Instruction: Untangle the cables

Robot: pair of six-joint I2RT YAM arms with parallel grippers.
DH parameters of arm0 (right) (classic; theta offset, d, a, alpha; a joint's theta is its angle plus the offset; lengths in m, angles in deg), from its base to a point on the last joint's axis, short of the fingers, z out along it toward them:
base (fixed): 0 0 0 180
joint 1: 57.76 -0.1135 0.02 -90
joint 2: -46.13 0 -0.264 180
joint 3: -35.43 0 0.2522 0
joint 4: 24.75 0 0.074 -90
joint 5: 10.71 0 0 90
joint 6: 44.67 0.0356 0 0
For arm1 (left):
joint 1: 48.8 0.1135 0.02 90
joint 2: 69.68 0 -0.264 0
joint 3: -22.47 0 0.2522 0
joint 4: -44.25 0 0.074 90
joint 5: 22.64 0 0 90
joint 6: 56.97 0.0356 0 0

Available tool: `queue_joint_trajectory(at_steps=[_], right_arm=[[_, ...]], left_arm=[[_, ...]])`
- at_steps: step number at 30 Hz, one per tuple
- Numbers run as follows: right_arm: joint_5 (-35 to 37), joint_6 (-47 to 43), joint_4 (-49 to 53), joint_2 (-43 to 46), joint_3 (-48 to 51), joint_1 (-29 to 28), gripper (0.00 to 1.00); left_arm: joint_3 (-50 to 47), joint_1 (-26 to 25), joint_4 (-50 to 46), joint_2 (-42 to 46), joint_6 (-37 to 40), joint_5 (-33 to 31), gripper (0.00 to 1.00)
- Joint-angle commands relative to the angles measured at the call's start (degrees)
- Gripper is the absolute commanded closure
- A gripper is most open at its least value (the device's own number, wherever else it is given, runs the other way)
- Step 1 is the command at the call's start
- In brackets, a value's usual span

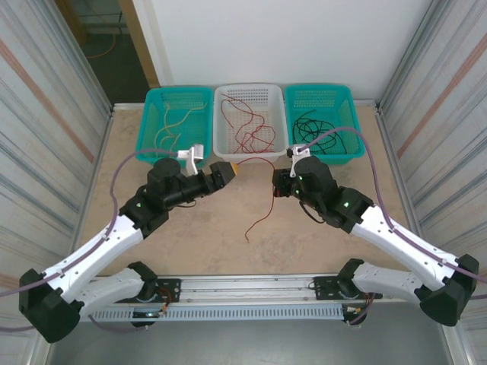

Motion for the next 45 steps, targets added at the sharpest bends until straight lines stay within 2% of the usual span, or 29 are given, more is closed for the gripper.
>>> queue_joint_trajectory(at_steps=[1, 5, 14, 19, 21, 23, 34, 38, 39, 42, 45], right_arm=[[4.4, 1.2, -3.5, 1.3, 0.6, -0.1, 1.0], [3.0, 0.9, -5.0, 1.2, 0.4, -0.6, 1.0], [2.2, 0.1, -5.8, 0.4, 0.6, -3.5, 1.0], [2.3, -0.5, -6.4, -0.9, 0.7, -4.8, 1.0], [2.4, -0.8, -6.3, -1.3, 0.7, -5.2, 1.0], [2.3, -1.1, -6.2, -1.5, 0.8, -5.4, 1.0], [1.7, -1.0, -5.8, -2.3, 1.1, -5.5, 1.0], [1.6, -1.2, -5.1, -2.6, 0.7, -5.5, 1.0], [1.7, -1.1, -4.6, -2.8, 0.5, -5.6, 0.94], [2.0, -0.7, -4.1, -3.4, 0.5, -5.7, 0.57], [2.0, -0.2, -4.9, -4.2, 1.1, -6.3, 0.43]], left_arm=[[2.4, -2.6, 3.4, -1.6, -4.5, -4.1, 0.11], [3.0, -1.9, 5.9, -5.2, -7.1, -4.6, 0.14], [5.6, 4.6, 12.1, -12.8, -11.5, 0.0, 0.17], [7.5, 5.5, 13.7, -15.8, -11.9, 0.7, 0.24], [8.1, 5.9, 14.3, -16.6, -12.2, 1.1, 0.31], [8.4, 6.4, 14.5, -16.8, -12.4, 1.1, 0.43], [10.7, 9.0, 13.0, -17.1, -11.8, 2.7, 0.98], [14.9, 9.6, 8.2, -17.2, -8.2, 3.1, 1.0], [15.9, 9.7, 7.0, -17.0, -7.2, 3.0, 1.0], [18.6, 10.1, 4.6, -16.2, -4.7, 2.0, 1.0], [21.6, 10.5, 2.4, -15.7, -3.2, 1.7, 1.0]])
